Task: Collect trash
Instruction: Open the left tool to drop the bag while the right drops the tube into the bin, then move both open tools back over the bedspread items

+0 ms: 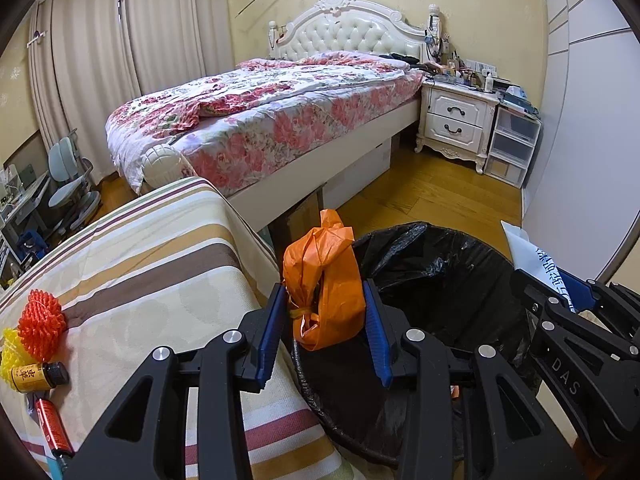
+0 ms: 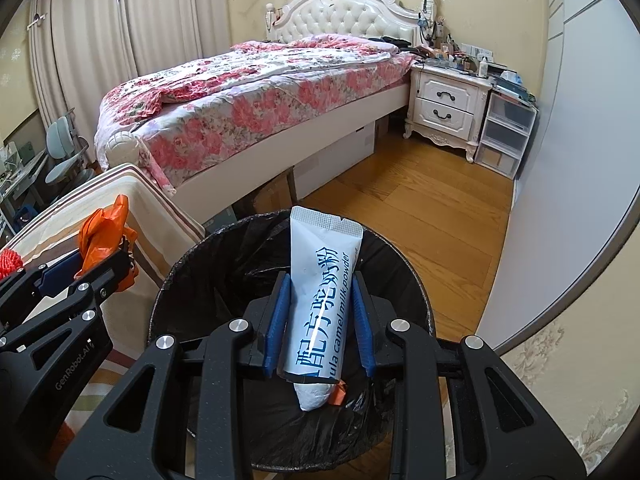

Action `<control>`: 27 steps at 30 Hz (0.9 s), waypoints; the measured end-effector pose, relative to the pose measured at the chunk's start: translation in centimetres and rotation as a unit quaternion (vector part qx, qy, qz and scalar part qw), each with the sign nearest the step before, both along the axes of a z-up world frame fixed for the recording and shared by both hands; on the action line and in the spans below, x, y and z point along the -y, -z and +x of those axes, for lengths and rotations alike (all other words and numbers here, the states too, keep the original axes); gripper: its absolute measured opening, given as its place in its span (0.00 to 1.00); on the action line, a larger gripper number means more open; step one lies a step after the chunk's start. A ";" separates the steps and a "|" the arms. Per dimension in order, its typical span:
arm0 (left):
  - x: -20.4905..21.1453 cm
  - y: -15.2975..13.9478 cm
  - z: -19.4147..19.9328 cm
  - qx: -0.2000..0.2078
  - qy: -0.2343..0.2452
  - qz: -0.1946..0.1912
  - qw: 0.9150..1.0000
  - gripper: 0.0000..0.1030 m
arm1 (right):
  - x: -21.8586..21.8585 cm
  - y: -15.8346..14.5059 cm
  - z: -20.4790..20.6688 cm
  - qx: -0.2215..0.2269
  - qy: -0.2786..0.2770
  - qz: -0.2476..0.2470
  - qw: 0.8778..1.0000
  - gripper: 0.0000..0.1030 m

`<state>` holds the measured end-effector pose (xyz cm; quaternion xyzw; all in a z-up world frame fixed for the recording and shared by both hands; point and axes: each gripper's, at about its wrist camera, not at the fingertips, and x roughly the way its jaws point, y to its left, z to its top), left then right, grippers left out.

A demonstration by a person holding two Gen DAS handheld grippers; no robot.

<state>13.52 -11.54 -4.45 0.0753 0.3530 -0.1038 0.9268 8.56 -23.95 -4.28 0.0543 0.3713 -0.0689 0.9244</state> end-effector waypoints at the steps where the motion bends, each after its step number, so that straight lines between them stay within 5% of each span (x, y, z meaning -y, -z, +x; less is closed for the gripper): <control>1: 0.0 0.0 0.1 -0.001 -0.001 -0.001 1.000 0.39 | 0.0 0.0 0.1 0.000 0.001 0.000 1.000 0.30; 12: -0.1 0.1 0.2 -0.002 -0.007 0.000 1.000 0.68 | 0.3 0.3 0.3 0.000 0.016 -0.004 1.000 0.45; 27: -1.9 -0.9 -1.1 0.004 -0.022 -0.005 1.000 0.70 | -0.3 -0.1 -0.6 0.003 0.018 -0.006 1.000 0.57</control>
